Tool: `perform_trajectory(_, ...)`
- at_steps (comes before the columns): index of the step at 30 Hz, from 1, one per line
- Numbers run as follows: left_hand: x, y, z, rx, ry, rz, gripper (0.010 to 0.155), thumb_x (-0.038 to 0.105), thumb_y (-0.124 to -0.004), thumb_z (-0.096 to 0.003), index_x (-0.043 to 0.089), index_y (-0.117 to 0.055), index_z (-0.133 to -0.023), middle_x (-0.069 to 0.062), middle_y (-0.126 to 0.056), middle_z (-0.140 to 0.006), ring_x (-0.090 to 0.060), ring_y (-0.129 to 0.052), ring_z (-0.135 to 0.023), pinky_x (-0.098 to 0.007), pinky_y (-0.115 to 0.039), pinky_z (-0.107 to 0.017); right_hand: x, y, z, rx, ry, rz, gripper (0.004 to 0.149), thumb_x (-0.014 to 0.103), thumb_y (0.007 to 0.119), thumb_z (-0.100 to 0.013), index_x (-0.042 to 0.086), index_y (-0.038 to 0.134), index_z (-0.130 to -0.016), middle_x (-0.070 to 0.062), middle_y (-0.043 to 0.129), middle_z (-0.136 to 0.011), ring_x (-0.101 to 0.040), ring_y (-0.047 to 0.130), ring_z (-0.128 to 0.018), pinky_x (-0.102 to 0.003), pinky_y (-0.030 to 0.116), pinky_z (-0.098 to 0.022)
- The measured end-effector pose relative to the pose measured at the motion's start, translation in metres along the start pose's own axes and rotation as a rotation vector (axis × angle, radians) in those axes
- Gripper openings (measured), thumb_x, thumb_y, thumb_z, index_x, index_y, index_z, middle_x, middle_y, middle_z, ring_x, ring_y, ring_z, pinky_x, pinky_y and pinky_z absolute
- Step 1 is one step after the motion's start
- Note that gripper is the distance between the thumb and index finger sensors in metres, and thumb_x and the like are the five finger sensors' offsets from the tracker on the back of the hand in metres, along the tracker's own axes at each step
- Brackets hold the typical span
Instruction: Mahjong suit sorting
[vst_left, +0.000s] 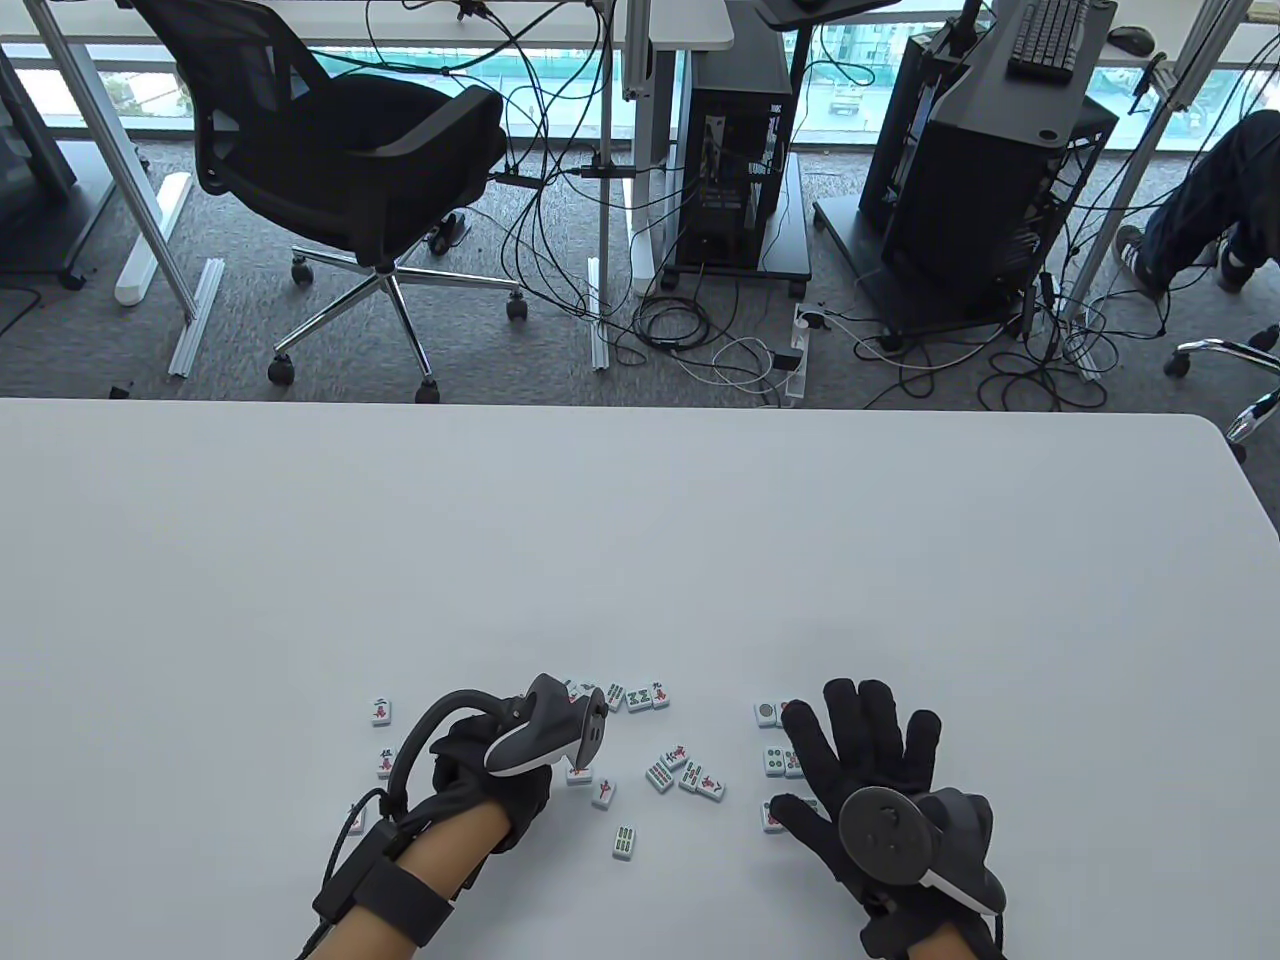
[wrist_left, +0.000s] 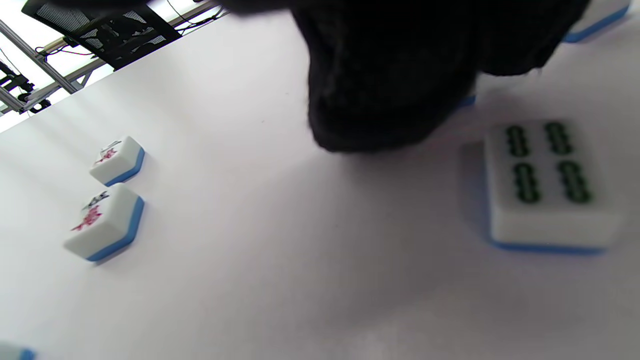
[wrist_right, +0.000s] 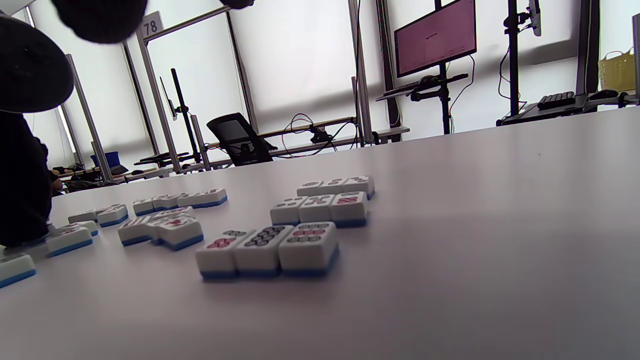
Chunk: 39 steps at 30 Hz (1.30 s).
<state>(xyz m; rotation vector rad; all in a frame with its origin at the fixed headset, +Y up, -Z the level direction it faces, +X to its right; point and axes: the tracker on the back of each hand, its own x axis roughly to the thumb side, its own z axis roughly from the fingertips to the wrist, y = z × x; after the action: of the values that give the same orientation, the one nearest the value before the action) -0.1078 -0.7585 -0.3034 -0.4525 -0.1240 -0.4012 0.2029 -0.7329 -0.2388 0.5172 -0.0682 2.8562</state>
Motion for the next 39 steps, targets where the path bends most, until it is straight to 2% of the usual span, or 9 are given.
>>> perform_trajectory(9,-0.004,0.004,0.007,0.061,-0.002,0.000,0.057,0.055,-0.083,-0.0357,0.017,-0.089,-0.076,0.011,-0.102,-0.039,-0.005,-0.093,-0.006,-0.034,-0.086,-0.017,0.000,0.000,0.000,0.002,0.000,0.001,0.077,0.062,0.058,-0.051,0.035,0.021,-0.112,-0.009,0.006,-0.119,-0.038,-0.002,-0.104,-0.069,0.005,-0.070)
perform_trajectory(15,0.004,-0.001,0.008,0.102,-0.026,-0.051,0.054,0.049,-0.087,-0.0347,0.017,-0.087,-0.078,0.013,-0.101,-0.039,-0.004,-0.093,-0.007,-0.034,-0.087,-0.018,0.000,0.001,0.000,0.003,-0.001,0.001,0.077,0.062,0.058,-0.051,0.035,0.021,-0.112,-0.009,0.006,-0.119,-0.038,-0.002,-0.104,-0.069,0.005,-0.070)
perform_trajectory(18,0.002,0.000,0.012,0.118,-0.037,-0.086,0.051,0.042,-0.090,-0.0341,0.024,-0.086,-0.081,0.010,-0.102,-0.041,-0.006,-0.094,-0.011,-0.035,-0.087,-0.022,0.000,0.000,0.000,0.001,-0.001,-0.003,0.077,0.062,0.058,-0.051,0.035,0.021,-0.112,-0.009,0.006,-0.119,-0.038,-0.002,-0.104,-0.069,0.005,-0.070)
perform_trajectory(20,-0.003,0.001,0.015,0.111,-0.028,-0.080,0.054,0.041,-0.090,-0.0341,0.028,-0.082,-0.086,0.010,-0.102,-0.042,-0.007,-0.095,-0.013,-0.036,-0.087,-0.024,0.000,0.000,0.000,0.000,-0.001,-0.005,0.077,0.062,0.058,-0.051,0.035,0.021,-0.112,-0.009,0.006,-0.119,-0.038,-0.002,-0.104,-0.069,0.005,-0.070)
perform_trajectory(22,-0.008,0.002,0.017,0.114,-0.008,-0.063,0.059,0.043,-0.089,-0.0346,0.025,-0.078,-0.090,0.011,-0.101,-0.045,-0.007,-0.095,-0.016,-0.036,-0.087,-0.024,0.000,0.001,0.000,0.001,-0.001,-0.005,0.077,0.062,0.058,-0.051,0.035,0.021,-0.112,-0.009,0.006,-0.119,-0.038,-0.002,-0.104,-0.069,0.005,-0.070)
perform_trajectory(25,-0.013,0.006,0.020,0.165,0.034,-0.046,0.058,0.056,-0.077,-0.0387,0.018,-0.086,-0.082,0.009,-0.103,-0.041,-0.007,-0.095,-0.009,-0.036,-0.087,-0.020,0.000,0.001,0.000,0.002,-0.003,-0.004,0.077,0.062,0.058,-0.051,0.035,0.021,-0.112,-0.008,0.006,-0.119,-0.038,-0.002,-0.104,-0.069,0.005,-0.070)
perform_trajectory(28,-0.012,0.007,0.018,0.132,0.056,-0.011,0.062,0.063,-0.071,-0.0392,0.015,-0.093,-0.072,0.008,-0.104,-0.034,-0.007,-0.094,-0.003,-0.035,-0.086,-0.014,0.000,0.001,0.000,0.004,-0.003,-0.001,0.077,0.062,0.058,-0.051,0.035,0.021,-0.112,-0.009,0.006,-0.119,-0.038,-0.002,-0.104,-0.070,0.005,-0.070)
perform_trajectory(31,-0.004,0.004,0.011,0.065,0.051,-0.022,0.062,0.064,-0.071,-0.0393,0.014,-0.095,-0.068,0.008,-0.104,-0.031,-0.006,-0.093,0.000,-0.034,-0.086,-0.012,0.000,0.001,0.000,0.004,-0.004,0.001,0.077,0.062,0.058,-0.051,0.035,0.021,-0.112,-0.009,0.007,-0.119,-0.038,-0.002,-0.104,-0.070,0.005,-0.070)
perform_trajectory(39,0.006,0.000,0.002,0.052,0.047,-0.026,0.062,0.061,-0.078,-0.0365,0.010,-0.094,-0.068,0.010,-0.104,-0.031,-0.006,-0.093,0.000,-0.034,-0.086,-0.012,0.000,0.001,0.000,0.001,-0.001,-0.003,0.077,0.062,0.058,-0.051,0.034,0.021,-0.112,-0.009,0.007,-0.119,-0.038,-0.002,-0.104,-0.070,0.005,-0.070)
